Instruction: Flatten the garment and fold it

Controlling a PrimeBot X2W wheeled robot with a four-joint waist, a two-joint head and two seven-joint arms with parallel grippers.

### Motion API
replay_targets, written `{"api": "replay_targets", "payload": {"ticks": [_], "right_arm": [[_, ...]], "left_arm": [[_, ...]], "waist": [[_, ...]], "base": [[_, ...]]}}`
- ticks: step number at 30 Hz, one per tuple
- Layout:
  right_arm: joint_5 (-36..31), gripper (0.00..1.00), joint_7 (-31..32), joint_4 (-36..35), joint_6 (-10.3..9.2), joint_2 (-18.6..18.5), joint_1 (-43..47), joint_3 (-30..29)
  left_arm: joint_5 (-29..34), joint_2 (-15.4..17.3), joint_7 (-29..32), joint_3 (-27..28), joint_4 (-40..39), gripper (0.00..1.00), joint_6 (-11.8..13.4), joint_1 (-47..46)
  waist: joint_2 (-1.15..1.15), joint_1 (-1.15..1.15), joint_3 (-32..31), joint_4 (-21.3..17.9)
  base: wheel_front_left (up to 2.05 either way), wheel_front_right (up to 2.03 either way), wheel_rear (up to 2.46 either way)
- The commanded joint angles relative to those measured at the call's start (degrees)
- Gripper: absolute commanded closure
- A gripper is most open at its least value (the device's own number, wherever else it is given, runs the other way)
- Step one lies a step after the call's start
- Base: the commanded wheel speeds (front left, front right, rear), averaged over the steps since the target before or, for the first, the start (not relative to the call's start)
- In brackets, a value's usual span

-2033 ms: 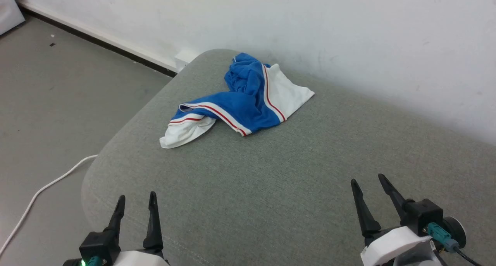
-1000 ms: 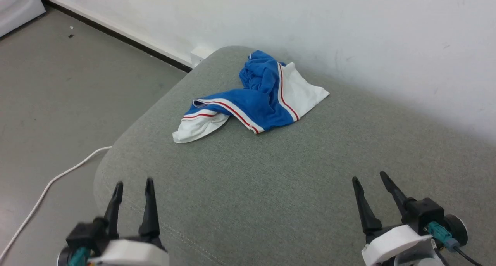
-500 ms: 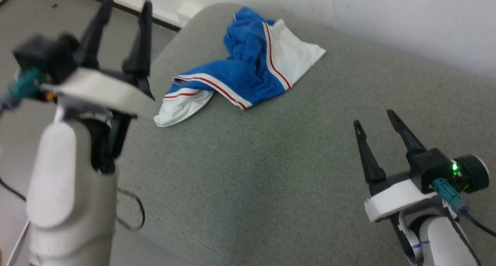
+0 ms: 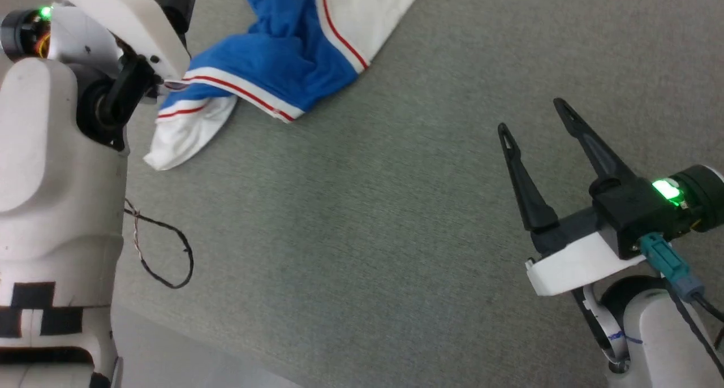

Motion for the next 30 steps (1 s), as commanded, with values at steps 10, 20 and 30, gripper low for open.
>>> {"api": "replay_targets", "payload": {"ticks": [10, 20, 30], "right_arm": [[0.43, 0.0, 1.21, -3.41, -0.12, -1.28, -3.02, -0.73], [0.72, 0.0, 0.34, -2.71, -0.12, -0.87, -4.32, -1.2], [1.81, 0.0, -2.45, 1.06, -0.12, 0.61, -4.08, -1.23]], "left_arm": [[-2.63, 2.4, 6.32, -2.46, 9.31, 0.0, 0.39, -2.97], [-3.32, 3.35, 9.06, -4.51, 12.85, 1.0, 0.04, -3.24], [-1.57, 7.25, 5.15, -3.98, 12.49, 1.0, 0.8, -4.35]], "waist": [[0.0, -0.02, 12.39, -9.14], [0.0, -0.02, 13.27, -10.07], [0.0, -0.02, 7.41, -10.59]], "base": [[0.0, 0.0, 0.0], [0.0, 0.0, 0.0], [0.0, 0.0, 0.0]]}}
